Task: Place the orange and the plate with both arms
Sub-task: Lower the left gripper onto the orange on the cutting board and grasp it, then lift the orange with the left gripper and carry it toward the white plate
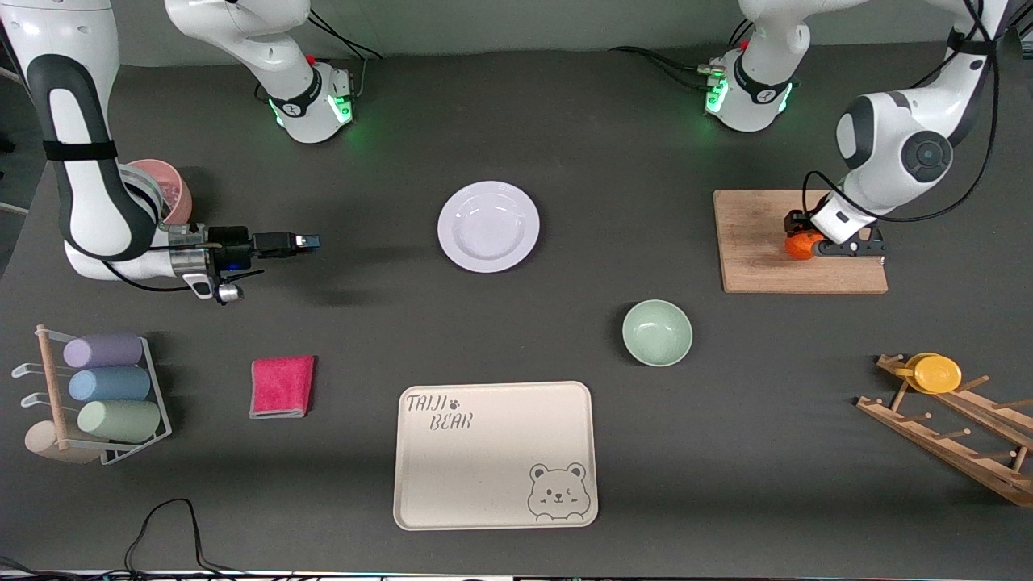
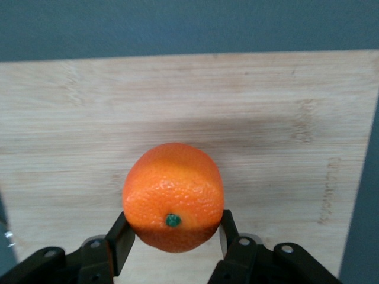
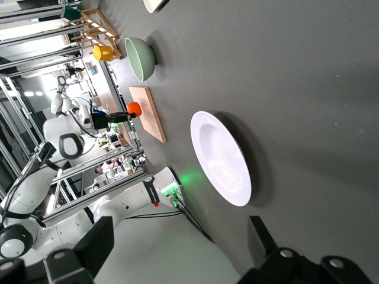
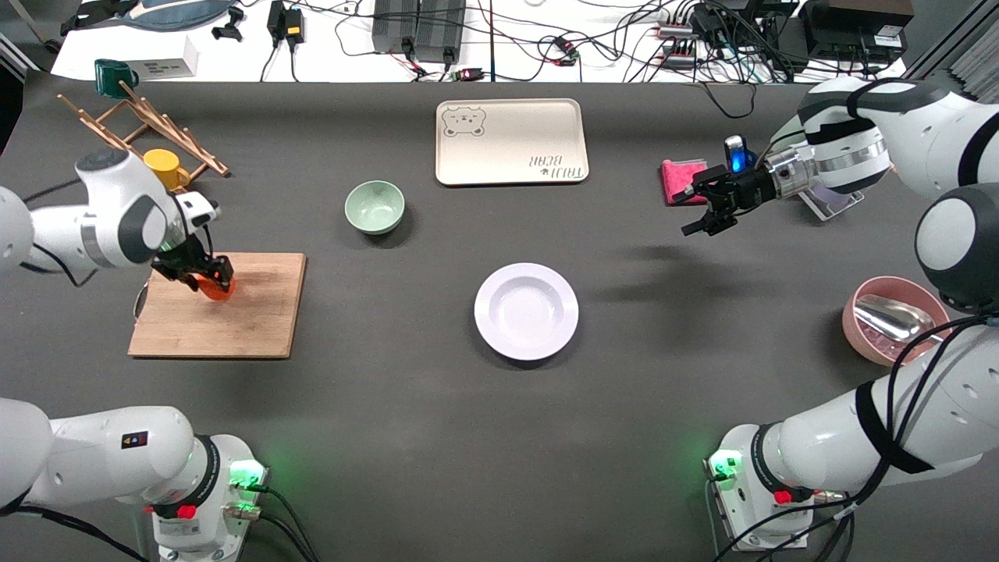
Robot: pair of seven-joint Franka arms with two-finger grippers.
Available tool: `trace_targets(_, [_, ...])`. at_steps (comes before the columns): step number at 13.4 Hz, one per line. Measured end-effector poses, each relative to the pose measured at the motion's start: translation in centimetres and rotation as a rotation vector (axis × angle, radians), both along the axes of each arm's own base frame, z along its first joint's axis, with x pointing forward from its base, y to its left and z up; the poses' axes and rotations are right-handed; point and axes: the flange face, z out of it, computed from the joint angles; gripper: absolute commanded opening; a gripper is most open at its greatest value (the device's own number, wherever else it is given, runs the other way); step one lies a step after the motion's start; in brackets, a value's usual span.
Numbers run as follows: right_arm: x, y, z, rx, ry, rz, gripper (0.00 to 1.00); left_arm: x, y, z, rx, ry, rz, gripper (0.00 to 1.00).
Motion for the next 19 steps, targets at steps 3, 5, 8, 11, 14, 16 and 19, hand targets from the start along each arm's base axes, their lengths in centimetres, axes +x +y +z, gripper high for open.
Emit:
trace_targets(3, [1.6,0.3,1.5,-0.007,-0.048,0.014,1.0,4.3,0.8,9.2,0.007,0.074,0.011,0.0])
trace_targets(5, [1.9,1.0,1.7,-0.01,-0.056,0.027,1.0,6.5,1.0,15.6,0.009,0.101,0.016,0.0])
trace_targets(8, [1.9,3.1,-0.1,-0.041,-0.04,0.057,1.0,8.6,0.8,23.2,0.01,0.128,0.015,0.0])
trace_targets(11, [2.4,3.4,-2.1,-0.057,-0.015,0.066,1.0,11.2,0.0,29.1,0.001,0.172,0.002,0.0])
trace_targets(14, [2.8,4.7,-3.1,-0.065,-0.012,0.096,1.0,13.5,-3.7,29.7,-0.031,0.201,0.037,0.0])
trace_targets(16, [3.0,5.4,-2.8,-0.066,-0.021,0.111,1.0,14.1,-9.3,28.9,-0.032,0.215,0.067,0.0])
trace_targets(19, [2.9,4.3,-2.1,-0.035,-0.024,0.113,1.0,13.6,-21.1,27.9,-0.034,0.193,0.162,0.0])
